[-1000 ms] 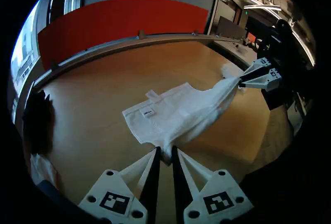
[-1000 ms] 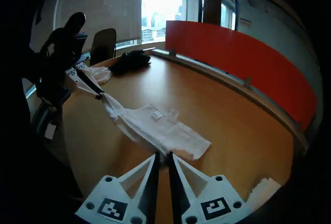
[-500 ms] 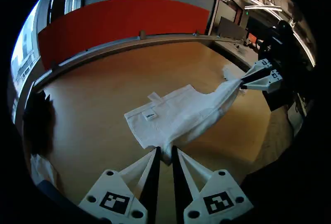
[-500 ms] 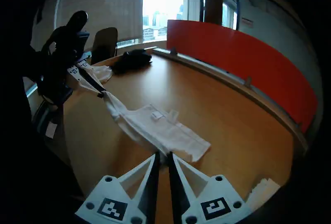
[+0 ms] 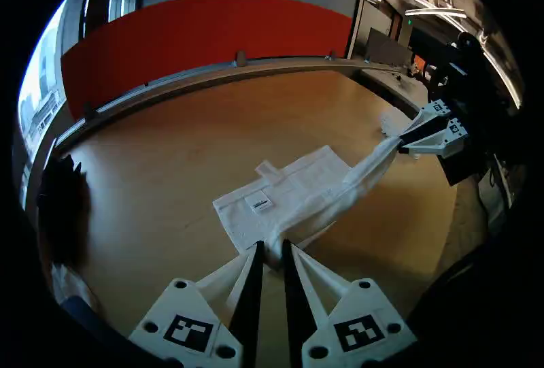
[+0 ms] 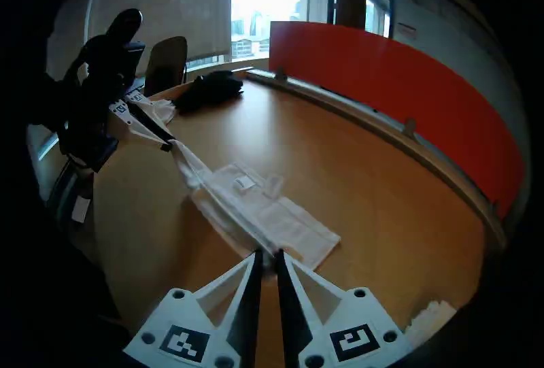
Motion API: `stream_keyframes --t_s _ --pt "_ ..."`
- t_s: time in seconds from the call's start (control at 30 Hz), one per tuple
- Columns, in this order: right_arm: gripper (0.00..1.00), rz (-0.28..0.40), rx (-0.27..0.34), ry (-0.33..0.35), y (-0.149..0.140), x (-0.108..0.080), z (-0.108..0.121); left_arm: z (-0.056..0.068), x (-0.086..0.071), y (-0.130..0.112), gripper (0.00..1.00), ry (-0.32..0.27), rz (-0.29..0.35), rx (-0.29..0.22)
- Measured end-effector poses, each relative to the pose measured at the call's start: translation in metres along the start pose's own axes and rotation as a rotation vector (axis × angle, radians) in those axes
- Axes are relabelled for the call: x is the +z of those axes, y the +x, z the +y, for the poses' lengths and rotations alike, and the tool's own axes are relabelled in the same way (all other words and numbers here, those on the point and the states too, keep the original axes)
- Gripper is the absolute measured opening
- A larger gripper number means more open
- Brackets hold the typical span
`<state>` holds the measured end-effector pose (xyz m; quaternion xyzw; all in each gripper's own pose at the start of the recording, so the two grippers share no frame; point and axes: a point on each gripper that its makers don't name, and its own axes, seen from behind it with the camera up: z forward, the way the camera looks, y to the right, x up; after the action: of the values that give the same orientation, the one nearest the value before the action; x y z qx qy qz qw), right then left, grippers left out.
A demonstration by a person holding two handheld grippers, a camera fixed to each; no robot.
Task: Fold towel
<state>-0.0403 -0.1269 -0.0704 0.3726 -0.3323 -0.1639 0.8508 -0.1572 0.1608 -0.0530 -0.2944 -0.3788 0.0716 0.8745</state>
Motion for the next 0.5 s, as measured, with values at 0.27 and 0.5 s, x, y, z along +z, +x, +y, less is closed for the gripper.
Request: stream_keyframes --t_s 0.27,0.5 --pt "0.14 -0.023 0.005 -0.001 -0.007 0.021 0.016 -0.012 0.024 0.001 0.19 0.007 -0.007 -0.007" --pt "0.15 -0.043 0.010 0.008 -0.015 0.037 0.027 -0.020 0.043 -0.001 0.19 0.007 -0.017 -0.012"
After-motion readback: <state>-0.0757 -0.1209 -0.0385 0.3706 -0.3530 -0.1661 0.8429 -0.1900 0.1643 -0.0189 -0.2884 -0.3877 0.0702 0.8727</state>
